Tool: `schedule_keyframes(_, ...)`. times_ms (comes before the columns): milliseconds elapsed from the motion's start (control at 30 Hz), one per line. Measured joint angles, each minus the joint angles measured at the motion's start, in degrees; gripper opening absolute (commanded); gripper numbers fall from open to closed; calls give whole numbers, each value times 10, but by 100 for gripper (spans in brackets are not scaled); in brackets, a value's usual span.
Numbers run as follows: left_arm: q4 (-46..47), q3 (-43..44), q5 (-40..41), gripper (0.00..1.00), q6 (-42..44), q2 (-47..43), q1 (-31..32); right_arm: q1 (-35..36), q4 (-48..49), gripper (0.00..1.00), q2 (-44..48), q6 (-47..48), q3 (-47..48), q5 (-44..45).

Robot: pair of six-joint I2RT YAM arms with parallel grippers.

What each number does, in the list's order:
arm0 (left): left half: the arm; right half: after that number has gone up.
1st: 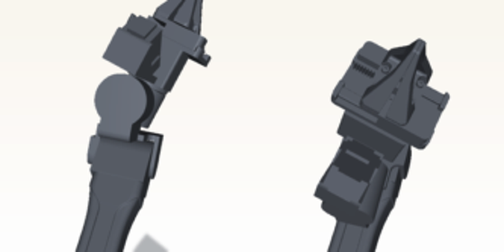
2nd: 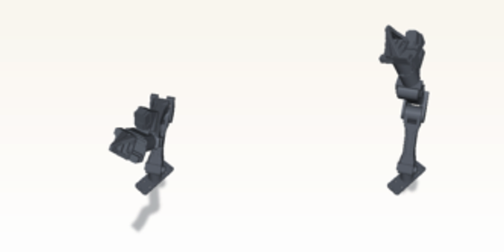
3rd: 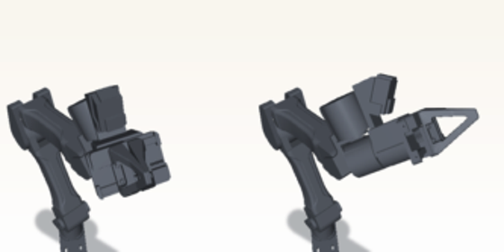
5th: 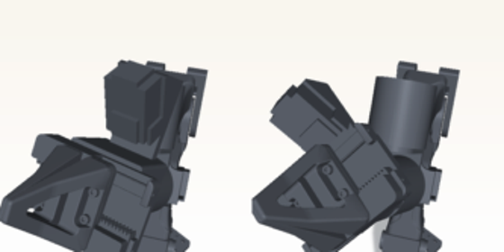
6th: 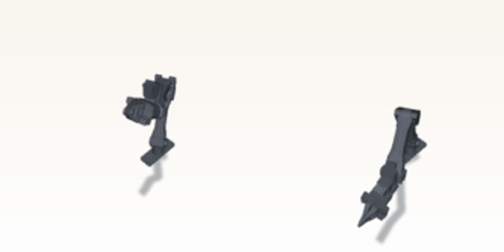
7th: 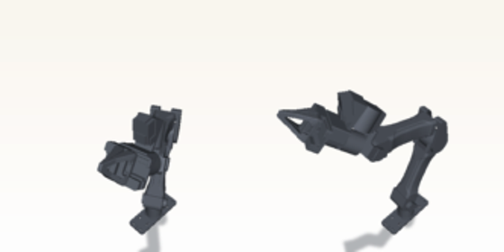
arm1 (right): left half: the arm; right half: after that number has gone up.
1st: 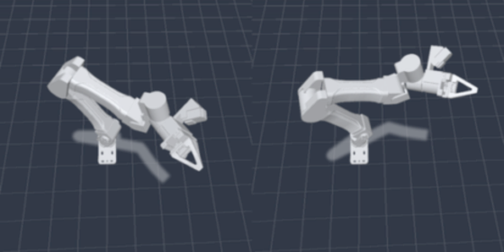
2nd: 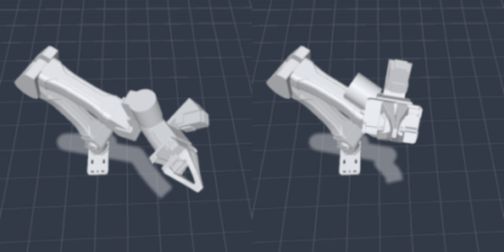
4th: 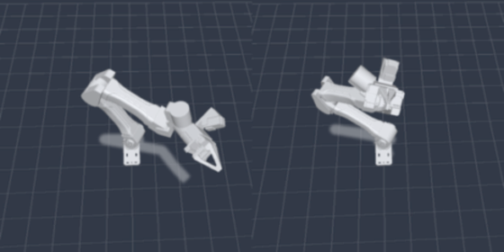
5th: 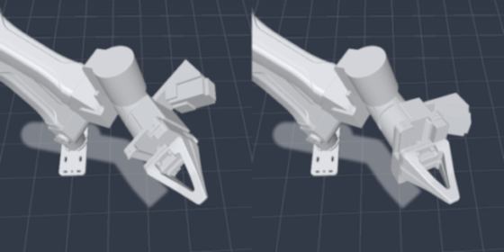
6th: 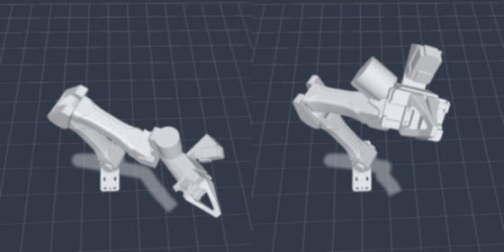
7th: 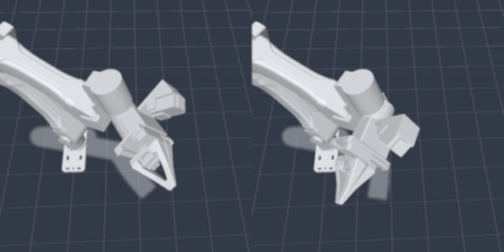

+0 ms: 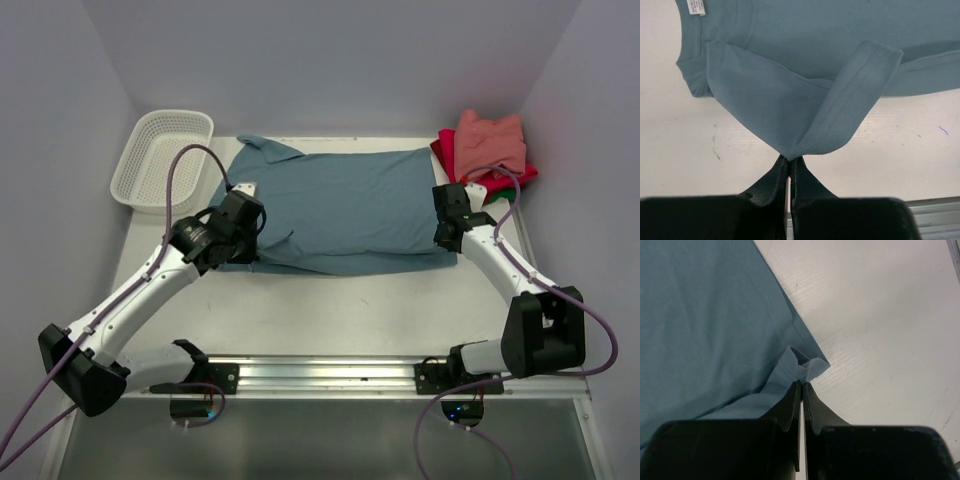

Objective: Fold and stack the t-shirts
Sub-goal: Fold the tshirt

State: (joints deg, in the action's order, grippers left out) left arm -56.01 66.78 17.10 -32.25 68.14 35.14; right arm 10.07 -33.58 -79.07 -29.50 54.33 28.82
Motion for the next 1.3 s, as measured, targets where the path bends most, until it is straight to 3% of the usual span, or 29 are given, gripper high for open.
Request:
schedule_keyframes(333,-43,-1,2,0,-91,-67,65,0,13,0,-1,1,0,-1)
schedule_keyframes(667,-36,-11,54,0,-101,-38,84,0,15,0,-3,1,0,-1)
schedule_keyframes(767,-10,-31,64,0,-77,-9,62,0,15,0,-6,1,0,-1)
schedule_keyframes(1000,59,-56,64,0,-6,37,-57,0,16,0,-22,1,3,2)
schedule_keyframes(1300,123,-7,61,0,49,152,-73,0,20,0,-61,2,40,18)
